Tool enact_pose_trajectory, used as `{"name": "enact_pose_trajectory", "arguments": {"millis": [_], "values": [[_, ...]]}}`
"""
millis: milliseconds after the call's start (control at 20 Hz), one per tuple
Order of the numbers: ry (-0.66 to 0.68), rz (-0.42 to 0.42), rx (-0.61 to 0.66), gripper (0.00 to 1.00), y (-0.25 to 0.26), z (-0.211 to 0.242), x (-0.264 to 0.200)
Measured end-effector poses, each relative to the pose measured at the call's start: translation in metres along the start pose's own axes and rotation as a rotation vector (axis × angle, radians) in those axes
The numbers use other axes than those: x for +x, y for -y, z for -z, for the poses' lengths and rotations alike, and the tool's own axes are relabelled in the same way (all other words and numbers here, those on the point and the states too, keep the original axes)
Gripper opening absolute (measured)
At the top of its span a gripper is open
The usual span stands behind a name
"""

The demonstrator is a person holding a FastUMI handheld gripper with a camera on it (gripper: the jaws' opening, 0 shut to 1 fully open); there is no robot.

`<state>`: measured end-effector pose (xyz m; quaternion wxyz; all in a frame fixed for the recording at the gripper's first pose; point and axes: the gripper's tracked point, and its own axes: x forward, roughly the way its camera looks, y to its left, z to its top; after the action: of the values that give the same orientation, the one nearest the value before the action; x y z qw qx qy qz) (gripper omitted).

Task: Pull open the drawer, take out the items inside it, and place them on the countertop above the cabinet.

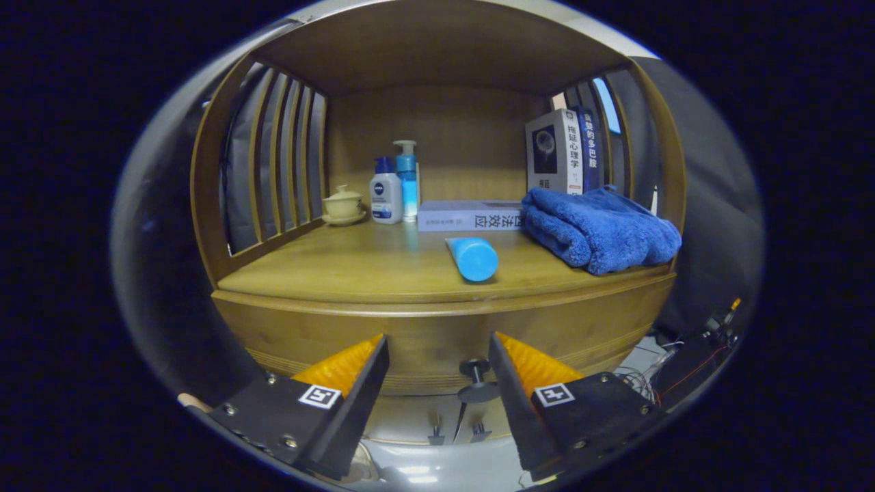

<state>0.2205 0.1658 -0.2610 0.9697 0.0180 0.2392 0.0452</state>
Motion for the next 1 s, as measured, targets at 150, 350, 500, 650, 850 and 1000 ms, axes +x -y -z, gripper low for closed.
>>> {"name": "enact_pose_trajectory", "arguments": {"millis": [150,350,500,650,850,1000], "values": [[-0.006,-0.011,-0.023,0.88,-0.002,0.008,-0.008],[-0.021,-0.033,-0.043,0.88,-0.009,0.017,-0.019],[-0.023,-0.043,-0.047,0.88,-0.013,0.019,-0.026],[0.0,-0.058,-0.04,0.88,-0.017,0.009,-0.035],[0.046,-0.077,-0.044,0.88,-0.024,-0.012,-0.055],[0.069,-0.085,-0.046,0.88,-0.025,-0.023,-0.074]]}}
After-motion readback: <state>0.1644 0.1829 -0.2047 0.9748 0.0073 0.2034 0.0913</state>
